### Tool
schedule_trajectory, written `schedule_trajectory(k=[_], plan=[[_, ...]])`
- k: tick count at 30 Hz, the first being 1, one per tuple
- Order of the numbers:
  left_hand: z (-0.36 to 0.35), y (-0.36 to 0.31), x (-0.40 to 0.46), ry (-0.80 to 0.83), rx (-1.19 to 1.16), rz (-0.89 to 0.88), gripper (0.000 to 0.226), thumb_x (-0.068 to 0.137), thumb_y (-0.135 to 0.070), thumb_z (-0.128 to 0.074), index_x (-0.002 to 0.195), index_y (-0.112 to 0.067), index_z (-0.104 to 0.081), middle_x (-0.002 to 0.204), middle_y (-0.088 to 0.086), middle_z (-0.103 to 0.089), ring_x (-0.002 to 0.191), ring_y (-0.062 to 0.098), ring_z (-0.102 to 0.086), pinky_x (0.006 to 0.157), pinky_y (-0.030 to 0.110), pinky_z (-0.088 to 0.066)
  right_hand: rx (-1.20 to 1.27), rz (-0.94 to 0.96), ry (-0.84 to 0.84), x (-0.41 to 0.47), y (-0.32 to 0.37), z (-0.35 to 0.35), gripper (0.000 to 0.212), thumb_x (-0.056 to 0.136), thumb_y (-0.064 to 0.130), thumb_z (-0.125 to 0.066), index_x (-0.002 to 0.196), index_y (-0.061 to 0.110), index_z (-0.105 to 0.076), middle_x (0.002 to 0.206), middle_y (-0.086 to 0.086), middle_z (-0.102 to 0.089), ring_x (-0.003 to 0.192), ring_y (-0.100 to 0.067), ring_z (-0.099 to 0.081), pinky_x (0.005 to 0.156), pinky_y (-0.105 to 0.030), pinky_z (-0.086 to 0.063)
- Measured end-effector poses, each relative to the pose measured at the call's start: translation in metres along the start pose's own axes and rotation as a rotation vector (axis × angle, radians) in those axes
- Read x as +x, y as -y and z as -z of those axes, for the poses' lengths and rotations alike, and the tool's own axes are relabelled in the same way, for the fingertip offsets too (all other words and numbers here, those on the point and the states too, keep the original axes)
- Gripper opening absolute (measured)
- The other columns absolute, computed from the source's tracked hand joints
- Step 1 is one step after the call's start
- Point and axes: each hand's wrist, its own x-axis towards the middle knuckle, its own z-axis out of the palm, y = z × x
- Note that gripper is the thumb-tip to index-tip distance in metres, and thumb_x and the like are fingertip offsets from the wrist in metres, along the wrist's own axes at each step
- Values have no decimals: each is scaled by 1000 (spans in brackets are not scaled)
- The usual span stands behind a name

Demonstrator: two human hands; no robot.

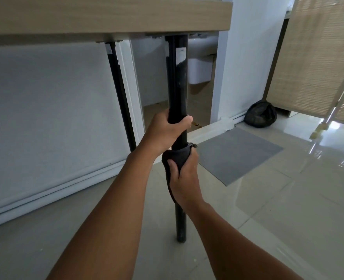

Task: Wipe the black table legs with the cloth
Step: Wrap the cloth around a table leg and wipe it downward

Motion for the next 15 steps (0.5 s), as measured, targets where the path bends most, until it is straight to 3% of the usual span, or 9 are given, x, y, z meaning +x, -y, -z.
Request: schedule_trajectory(k=[3, 5, 8, 12, 15], plan=[[0, 6, 4, 10, 19, 1, 22, 88, -34, -67, 91, -14, -75, 86, -3, -77, 75, 0, -70, 65, 10, -51, 47, -43, 19, 6, 7, -2, 48, 99, 21, -57, 139, 19, -30, 129, -2, -46, 116, -14, -53, 100, -28, -51], [-1, 10, 6, 16, 4, 18, 23, 88, -33, -68, 91, -12, -76, 81, -8, -77, 67, -7, -69, 53, 2, -44, 62, -17, -9, 13, 15, -4, 48, 99, 25, -55, 139, 20, -30, 131, -2, -46, 117, -15, -54, 97, -25, -52], [-4, 14, 6, 7, -49, 40, 27, 87, -30, -70, 96, -5, -75, 76, -5, -77, 63, -6, -70, 51, 4, -46, 59, 39, -22, 19, 18, -2, 51, 99, 26, -55, 142, 15, -30, 133, -4, -46, 117, -15, -54, 95, -20, -50], [-6, 19, 9, 18, -51, 35, 31, 84, -32, -69, 93, -3, -74, 90, 11, -76, 65, 1, -67, 59, 10, -51, 0, 73, -15, 10, 3, -1, 55, 99, 24, -59, 143, 12, -29, 132, -5, -47, 116, -12, -52, 95, -12, -46], [-11, 33, 4, 65, 38, 100, 29, 81, -34, -71, 92, -7, -75, 90, 12, -75, 72, 8, -70, 63, 19, -54, -1, 21, 2, -6, -18, -4, 52, 98, 21, -60, 140, 13, -31, 129, -6, -48, 117, -14, -52, 101, -26, -48]])
